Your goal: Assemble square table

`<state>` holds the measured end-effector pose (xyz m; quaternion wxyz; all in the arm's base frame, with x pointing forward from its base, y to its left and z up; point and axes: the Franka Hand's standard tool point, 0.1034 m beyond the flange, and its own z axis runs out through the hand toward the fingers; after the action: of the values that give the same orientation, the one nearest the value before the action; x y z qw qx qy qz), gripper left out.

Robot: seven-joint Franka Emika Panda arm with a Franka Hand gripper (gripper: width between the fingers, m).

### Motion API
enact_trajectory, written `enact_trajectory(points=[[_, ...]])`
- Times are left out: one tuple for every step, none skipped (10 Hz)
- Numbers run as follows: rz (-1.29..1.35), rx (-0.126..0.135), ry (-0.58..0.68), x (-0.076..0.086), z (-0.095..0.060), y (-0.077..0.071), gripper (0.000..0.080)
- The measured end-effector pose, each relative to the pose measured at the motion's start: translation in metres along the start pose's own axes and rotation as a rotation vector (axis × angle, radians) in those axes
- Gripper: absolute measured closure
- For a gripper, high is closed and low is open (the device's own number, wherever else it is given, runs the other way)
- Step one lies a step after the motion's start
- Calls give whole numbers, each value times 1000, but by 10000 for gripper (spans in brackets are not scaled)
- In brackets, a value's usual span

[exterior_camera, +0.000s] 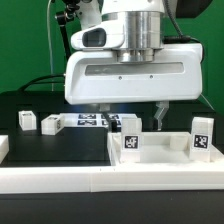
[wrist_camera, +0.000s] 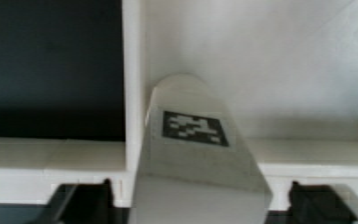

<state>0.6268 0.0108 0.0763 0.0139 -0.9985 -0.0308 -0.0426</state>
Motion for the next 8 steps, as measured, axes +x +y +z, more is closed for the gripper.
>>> enact_trajectory(points=[[0,0,0,0,0,0,424],[2,-2,0,0,0,2,509],[12,-2,0,0,0,2,509],[29,-2,0,0,0,3,509],[29,-2,0,0,0,3,509],[108,5,-1,-1,0,4,509],[257,16,-3,-2,0,5,509],[374,20,-4,-2,0,6,509]])
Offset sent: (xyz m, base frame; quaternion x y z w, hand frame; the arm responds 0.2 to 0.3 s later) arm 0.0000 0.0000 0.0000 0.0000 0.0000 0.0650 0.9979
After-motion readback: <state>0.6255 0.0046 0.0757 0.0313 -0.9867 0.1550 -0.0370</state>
